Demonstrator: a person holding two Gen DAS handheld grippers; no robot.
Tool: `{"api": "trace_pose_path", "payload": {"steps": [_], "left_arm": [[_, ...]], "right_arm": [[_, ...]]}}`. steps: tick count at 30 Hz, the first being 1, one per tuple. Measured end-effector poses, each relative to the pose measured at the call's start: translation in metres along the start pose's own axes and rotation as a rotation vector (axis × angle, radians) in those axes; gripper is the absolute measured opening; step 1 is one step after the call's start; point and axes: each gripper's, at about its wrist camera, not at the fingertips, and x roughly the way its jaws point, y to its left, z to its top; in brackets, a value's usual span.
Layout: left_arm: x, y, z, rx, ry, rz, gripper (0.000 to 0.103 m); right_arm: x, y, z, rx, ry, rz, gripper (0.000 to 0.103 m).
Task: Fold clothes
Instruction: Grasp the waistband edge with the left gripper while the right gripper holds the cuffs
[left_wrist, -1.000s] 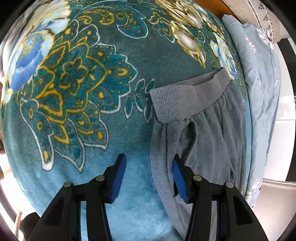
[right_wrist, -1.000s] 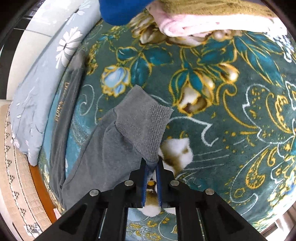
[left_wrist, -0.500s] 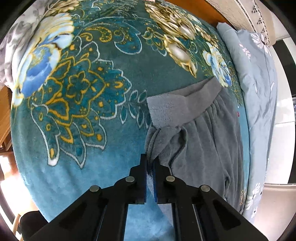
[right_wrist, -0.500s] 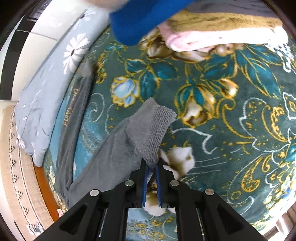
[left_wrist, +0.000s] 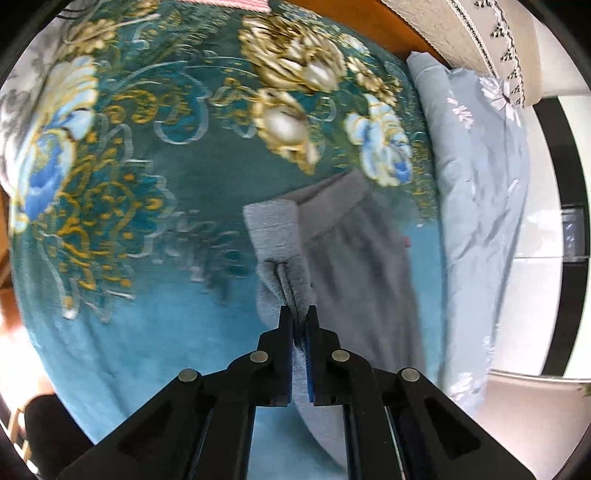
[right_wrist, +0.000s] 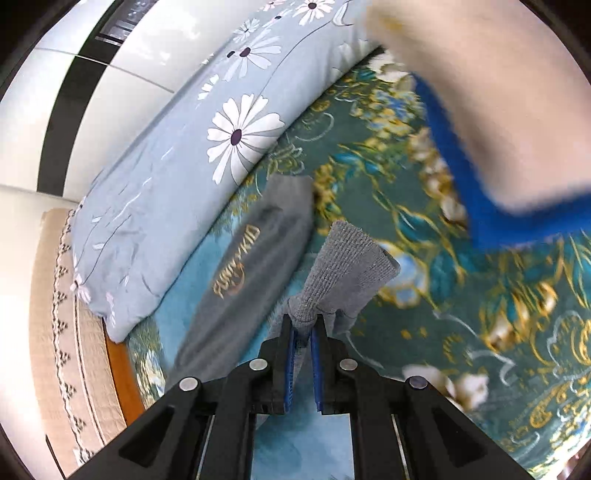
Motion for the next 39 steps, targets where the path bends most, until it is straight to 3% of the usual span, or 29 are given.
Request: {"api": "trace_pose_path", "payload": {"steps": [6, 12, 19, 24, 30, 35, 39], "left_arm": [[0.012, -0.043, 0.018, -0.042, 0.056, -0.042, 0.006], [0.029, -0.077, 0.043, -0.117, 0.087, -0.061, 0.006], [0.065, -0.114, 0.056, -0.138, 0.098, -0.043, 0.006], [0.095, -0.122, 0.070, -0.173, 0.093, -0.048, 0.005], [0.108, -0.133, 0.088, -0.106, -0.009, -0.064, 0.002], [0.125, -0.130, 0.088, -0.036, 0.041, -0.083, 0.002], [0.127, -0.123, 0.086, 0.036, 0.050, -0.084, 0.002]], "right_arm": [[0.047, 0.033, 0.050, 0.012, 0.052, -0.091, 0.009], [0.081, 0.059, 0.090, 0.065, 0.095, -0.106, 0.009], [0.128, 0.090, 0.120, 0.104, 0.135, -0.223, 0.009], [0.156, 0.091, 0.132, 0.193, 0.129, -0.262, 0.009], [0.184, 0.091, 0.135, 0.236, 0.128, -0.285, 0.009], [0.192, 0.091, 0.133, 0.218, 0.116, -0.308, 0.009], [0.192, 0.085, 0.132, 0.239, 0.097, -0.251, 0.012]]}}
